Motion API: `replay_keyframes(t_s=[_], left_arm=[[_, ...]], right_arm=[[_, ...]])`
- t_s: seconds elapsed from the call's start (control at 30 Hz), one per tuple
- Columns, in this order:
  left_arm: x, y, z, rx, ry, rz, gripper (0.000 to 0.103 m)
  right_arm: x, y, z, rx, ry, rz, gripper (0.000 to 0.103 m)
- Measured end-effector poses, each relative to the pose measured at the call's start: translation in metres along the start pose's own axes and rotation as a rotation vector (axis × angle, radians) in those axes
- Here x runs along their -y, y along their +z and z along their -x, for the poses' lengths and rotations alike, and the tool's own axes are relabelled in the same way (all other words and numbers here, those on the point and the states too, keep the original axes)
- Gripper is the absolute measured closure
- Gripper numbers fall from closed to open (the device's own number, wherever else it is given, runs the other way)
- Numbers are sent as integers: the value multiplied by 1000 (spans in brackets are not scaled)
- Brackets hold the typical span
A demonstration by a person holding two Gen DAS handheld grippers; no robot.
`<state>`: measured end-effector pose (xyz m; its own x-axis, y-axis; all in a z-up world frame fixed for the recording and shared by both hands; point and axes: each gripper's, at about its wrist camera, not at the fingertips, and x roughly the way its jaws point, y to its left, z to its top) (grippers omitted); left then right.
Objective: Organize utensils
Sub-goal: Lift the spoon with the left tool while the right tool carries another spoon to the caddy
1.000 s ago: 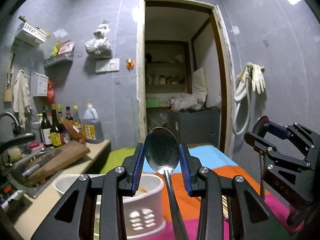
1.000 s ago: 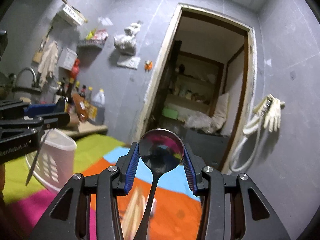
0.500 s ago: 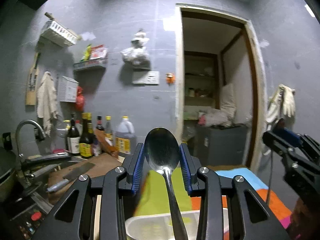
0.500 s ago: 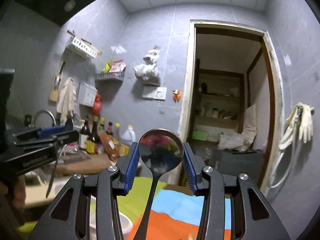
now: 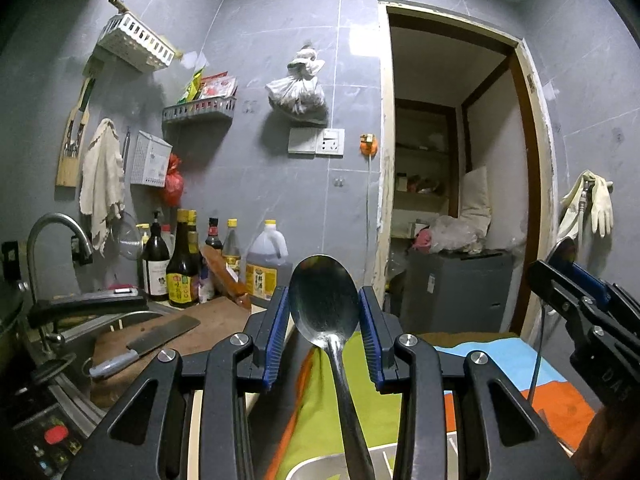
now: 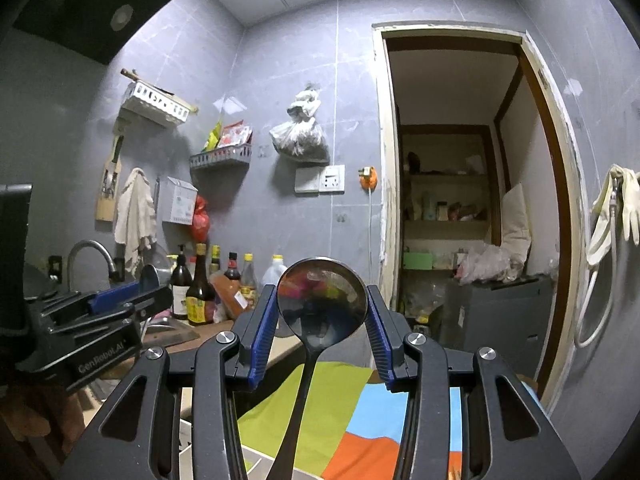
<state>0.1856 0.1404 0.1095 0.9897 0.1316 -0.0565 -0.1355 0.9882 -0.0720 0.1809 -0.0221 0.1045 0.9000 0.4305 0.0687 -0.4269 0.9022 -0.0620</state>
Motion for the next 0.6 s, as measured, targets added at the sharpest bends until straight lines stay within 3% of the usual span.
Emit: replay_keyframes(t_s=[0.27,0.6], left_arm=[[1,-31,-9,-19,10,13,73],[1,-46,-10,-119,-45,36,72]], right_arm=[[-6,-29,-13,-73,-30,33,62],[2,-54,-12,-227,28,-25,62]])
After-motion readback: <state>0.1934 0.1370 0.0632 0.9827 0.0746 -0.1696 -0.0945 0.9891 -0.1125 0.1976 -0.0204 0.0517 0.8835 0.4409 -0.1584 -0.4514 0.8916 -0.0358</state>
